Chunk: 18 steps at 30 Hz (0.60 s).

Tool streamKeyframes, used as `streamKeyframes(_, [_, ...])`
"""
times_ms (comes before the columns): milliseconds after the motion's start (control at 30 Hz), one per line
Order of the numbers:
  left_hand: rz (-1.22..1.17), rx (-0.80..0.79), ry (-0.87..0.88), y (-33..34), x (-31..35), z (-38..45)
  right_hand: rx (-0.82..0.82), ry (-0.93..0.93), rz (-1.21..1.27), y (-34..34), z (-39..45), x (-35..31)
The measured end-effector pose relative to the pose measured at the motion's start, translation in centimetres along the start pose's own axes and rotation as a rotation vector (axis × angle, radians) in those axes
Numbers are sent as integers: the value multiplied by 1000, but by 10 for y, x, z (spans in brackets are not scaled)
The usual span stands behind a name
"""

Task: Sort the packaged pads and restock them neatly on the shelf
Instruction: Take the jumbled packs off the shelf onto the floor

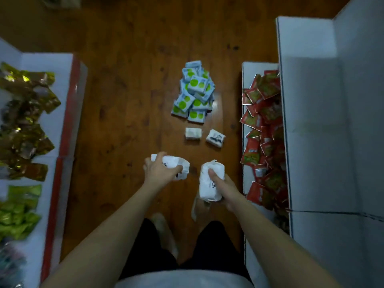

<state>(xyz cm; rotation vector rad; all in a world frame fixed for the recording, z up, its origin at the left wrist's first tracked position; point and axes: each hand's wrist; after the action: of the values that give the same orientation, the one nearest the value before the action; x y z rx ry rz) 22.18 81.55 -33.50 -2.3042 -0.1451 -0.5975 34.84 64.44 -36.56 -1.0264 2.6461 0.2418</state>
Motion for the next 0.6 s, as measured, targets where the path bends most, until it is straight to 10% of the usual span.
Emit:
streamKeyframes(333, [135, -269, -89, 176, -68, 230, 47, 240, -108, -58, 296, 0])
streamKeyframes(600, [91, -153, -129, 302, -141, 388, 133, 208, -37, -29, 494, 9])
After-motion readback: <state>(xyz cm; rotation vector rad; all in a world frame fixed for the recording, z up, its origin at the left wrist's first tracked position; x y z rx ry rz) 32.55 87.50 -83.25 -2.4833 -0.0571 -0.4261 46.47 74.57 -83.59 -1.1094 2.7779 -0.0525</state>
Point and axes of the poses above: each hand's wrist, its own z-axis towards the middle knuckle, its own y-axis out of the palm, x = y × z, and after that the axes turned 7 degrees about y, right-handed
